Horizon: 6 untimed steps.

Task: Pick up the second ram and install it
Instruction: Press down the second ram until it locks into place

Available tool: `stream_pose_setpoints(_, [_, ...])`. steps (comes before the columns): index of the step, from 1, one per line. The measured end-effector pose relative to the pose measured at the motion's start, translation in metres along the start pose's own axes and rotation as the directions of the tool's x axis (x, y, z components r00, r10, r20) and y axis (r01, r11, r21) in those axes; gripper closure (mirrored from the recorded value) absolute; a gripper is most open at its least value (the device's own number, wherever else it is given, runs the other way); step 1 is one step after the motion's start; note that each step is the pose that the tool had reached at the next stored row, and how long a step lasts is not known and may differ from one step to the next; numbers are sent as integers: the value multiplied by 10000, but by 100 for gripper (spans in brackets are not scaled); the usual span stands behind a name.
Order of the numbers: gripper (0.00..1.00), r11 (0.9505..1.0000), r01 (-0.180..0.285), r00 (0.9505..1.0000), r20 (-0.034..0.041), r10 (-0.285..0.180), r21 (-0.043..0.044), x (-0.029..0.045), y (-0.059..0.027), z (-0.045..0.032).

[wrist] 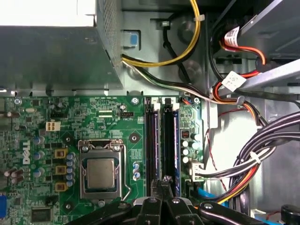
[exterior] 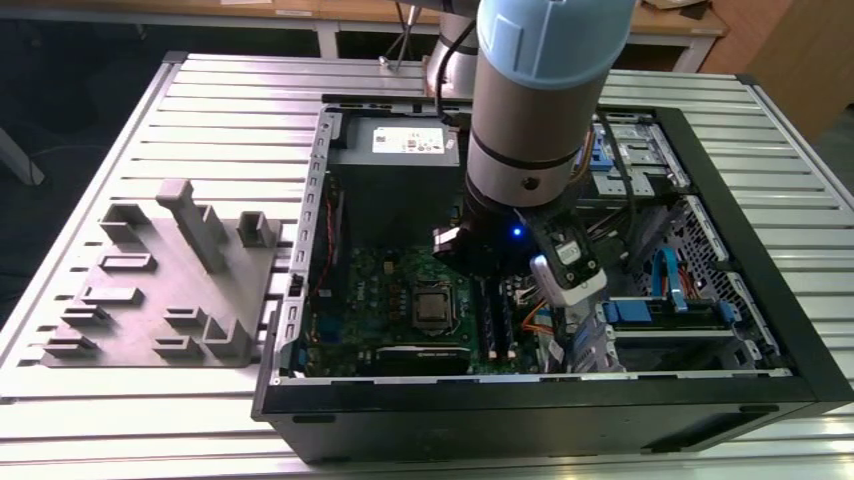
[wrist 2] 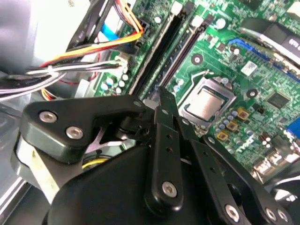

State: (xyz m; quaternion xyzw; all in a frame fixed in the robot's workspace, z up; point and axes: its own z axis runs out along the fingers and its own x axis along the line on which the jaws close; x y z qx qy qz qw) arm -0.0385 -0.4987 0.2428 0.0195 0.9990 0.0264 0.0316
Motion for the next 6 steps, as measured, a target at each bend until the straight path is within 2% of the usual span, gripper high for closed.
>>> stream_pose_setpoints(6, [93,10000,0,10000,-1,0,1,0,0,-5])
